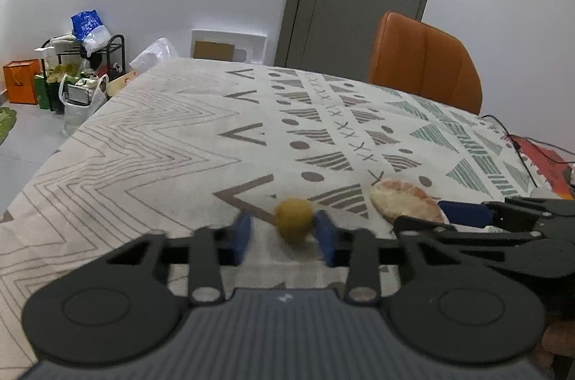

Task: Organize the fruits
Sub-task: 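Grasp the olive-green fruit with left while right grasps the second pomelo piece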

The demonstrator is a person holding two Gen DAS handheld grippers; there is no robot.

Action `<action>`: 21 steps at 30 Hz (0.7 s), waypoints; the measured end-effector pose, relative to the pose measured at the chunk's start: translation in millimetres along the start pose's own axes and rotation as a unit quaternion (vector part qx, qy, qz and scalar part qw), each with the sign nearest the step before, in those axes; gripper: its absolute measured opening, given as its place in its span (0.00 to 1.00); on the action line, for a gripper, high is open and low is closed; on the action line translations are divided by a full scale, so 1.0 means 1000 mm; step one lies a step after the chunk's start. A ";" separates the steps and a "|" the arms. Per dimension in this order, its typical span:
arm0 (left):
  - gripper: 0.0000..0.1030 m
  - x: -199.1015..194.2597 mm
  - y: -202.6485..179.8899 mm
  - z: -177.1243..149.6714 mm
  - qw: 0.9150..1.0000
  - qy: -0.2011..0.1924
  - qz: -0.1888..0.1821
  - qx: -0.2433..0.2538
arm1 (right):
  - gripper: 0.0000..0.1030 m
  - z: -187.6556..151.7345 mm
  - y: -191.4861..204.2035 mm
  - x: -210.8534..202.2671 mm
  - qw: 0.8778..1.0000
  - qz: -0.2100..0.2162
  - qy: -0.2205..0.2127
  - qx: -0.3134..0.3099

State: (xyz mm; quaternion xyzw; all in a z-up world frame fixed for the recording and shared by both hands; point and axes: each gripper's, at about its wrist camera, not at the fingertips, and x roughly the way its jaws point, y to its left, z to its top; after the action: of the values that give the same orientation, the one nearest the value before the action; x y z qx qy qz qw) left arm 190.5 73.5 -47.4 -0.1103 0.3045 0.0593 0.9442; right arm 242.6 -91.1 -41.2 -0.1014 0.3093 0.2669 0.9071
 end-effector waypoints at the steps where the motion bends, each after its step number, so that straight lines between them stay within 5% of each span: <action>1: 0.21 -0.001 0.001 0.000 1.000 0.001 0.000 -0.003 | 0.38 -0.001 0.000 -0.002 1.000 0.002 -0.002 -0.002; 21: 0.21 -0.041 -0.033 0.003 0.999 -0.039 -0.028 0.011 | 0.36 -0.013 -0.024 -0.056 0.998 -0.007 -0.046 0.039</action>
State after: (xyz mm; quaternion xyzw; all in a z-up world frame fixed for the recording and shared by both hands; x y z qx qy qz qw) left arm 164.8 40.7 -15.5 -0.1059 0.2649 0.0339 0.9578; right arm 211.3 -139.4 -16.5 -0.0560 0.2762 0.2526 0.9256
